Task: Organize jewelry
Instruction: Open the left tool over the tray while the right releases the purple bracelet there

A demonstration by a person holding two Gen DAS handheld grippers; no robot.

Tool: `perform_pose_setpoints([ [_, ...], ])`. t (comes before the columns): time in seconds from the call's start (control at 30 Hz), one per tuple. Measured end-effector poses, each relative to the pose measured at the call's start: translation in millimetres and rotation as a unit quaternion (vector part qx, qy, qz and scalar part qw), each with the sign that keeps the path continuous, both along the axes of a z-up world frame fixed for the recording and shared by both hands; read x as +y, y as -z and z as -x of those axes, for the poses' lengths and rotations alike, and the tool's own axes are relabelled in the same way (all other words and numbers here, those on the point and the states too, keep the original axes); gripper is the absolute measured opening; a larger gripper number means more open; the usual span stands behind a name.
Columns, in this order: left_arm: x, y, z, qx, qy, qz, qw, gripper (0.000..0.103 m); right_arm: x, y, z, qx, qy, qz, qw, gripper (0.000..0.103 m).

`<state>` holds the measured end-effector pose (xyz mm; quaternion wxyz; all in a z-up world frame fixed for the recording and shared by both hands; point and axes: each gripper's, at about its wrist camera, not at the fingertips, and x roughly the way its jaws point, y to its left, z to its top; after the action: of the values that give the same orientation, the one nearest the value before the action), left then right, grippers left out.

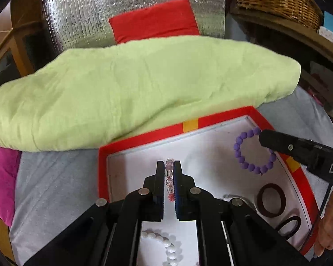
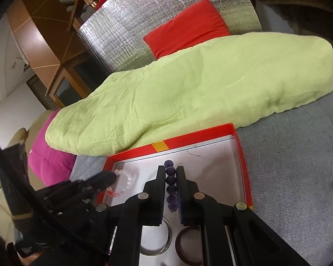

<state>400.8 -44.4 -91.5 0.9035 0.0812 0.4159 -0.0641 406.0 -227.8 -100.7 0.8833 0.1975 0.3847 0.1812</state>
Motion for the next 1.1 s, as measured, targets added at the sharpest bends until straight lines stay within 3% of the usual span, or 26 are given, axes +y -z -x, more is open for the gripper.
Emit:
perform_pose_setpoints([
  [0.27,-10,11,5,0.020,0.005,-0.026,0.9995,0.007,-7,13,-6,0.029,0.016,-0.002,0.999,0.012],
  [0.37,-9,10,10,0.023,0.001,-0.032,0.9992,0.023,-10,15,-6,0.033,0.024,0.000,0.999,0.013],
  [0.43,-11,7,17,0.010,0.000,-0.036,0.9993,0.042,-12,15,-6,0.034,0.030,0.000,0.999,0.013],
  [0.57,-13,-1,35,-0.011,-0.004,-0.047,0.9988,0.051,-15,16,-7,0.040,0.040,0.003,0.998,0.014],
  [0.67,-16,-9,50,-0.021,-0.009,-0.054,0.9983,0.062,-20,17,-4,0.043,0.049,-0.002,0.998,0.031],
  [0.9,-12,-29,89,-0.042,-0.028,-0.046,0.9977,0.064,-25,4,12,0.035,0.053,-0.010,0.998,0.034],
  [1.1,-2,-44,120,-0.050,-0.055,-0.027,0.9968,0.065,-23,-13,46,0.021,0.044,0.019,0.999,0.034],
])
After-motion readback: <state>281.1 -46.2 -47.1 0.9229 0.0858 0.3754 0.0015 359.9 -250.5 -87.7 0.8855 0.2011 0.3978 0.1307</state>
